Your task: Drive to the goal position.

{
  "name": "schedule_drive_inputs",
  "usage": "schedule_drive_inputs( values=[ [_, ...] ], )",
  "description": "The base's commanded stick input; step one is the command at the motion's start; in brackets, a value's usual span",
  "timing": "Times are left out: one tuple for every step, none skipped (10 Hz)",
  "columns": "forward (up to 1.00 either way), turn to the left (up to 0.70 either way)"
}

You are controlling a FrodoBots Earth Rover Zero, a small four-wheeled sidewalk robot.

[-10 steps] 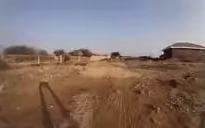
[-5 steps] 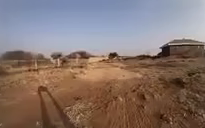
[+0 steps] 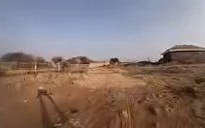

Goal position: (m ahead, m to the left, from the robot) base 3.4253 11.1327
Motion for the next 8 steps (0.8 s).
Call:
schedule_drive_inputs(
  values=[
    [0.7,0.0],
    [0.7,0.0],
    [0.7,0.0],
    [0.7,0.0],
    [0.7,0.0],
    [0.7,0.0],
    [0.7,0.0],
    [0.7,0.0]
  ],
)
